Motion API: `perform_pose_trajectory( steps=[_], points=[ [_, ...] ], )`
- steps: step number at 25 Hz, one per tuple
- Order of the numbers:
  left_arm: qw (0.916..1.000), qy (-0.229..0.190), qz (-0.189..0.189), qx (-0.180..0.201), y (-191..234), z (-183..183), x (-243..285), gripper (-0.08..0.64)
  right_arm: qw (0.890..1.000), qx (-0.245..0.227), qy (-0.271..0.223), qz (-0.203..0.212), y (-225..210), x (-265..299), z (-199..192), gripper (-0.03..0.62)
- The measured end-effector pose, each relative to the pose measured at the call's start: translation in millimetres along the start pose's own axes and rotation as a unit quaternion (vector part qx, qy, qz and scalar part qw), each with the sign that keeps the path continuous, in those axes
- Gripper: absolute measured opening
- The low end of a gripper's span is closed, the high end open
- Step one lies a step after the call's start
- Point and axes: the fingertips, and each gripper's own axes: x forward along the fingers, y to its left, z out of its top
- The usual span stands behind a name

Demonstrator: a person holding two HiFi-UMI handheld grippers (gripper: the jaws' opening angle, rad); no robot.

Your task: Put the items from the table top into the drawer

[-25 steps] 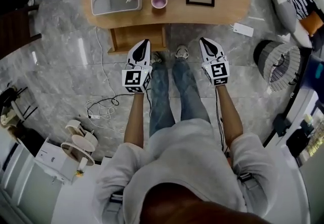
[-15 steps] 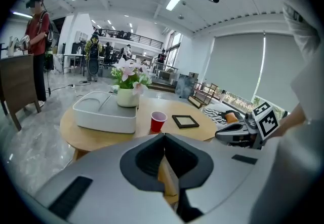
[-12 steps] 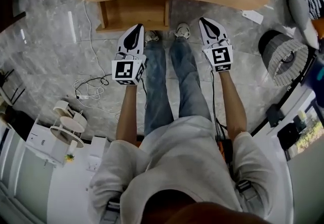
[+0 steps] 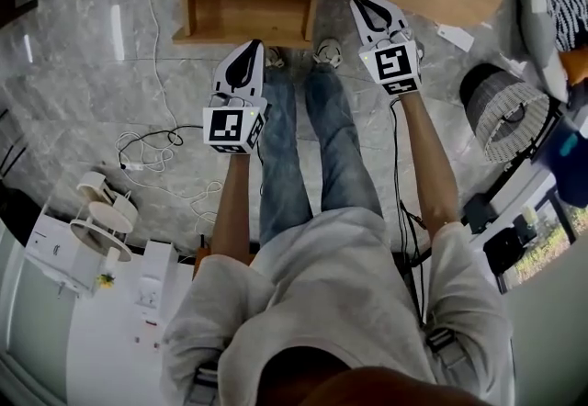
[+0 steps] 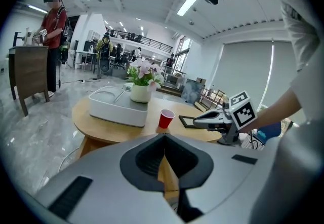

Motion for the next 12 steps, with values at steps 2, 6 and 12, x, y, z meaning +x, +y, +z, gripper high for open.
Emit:
perform_pose_trajectory(
  steps=[2,6,12],
  points=[
    [1.0,-0.002,0.0,-0.003,3.1,-0.9,-2.1,0.017,0.999,-0.042,0.007,0.017,-2.3,18.4,7.9,0.026],
    [1.0,-0.005,0.004,-0.008,12.0,-1.5,-9.4,0.017,0.991,-0.124,0.041,0.035,-8.7,47.6,22.8,0.07],
    [0.9997,-0.007,0.013,-0.017,22.9,-3.2,-17.5,0.017,0.963,-0.245,0.1,0.047,-14.2,79.4,30.5,0.127]
  ],
)
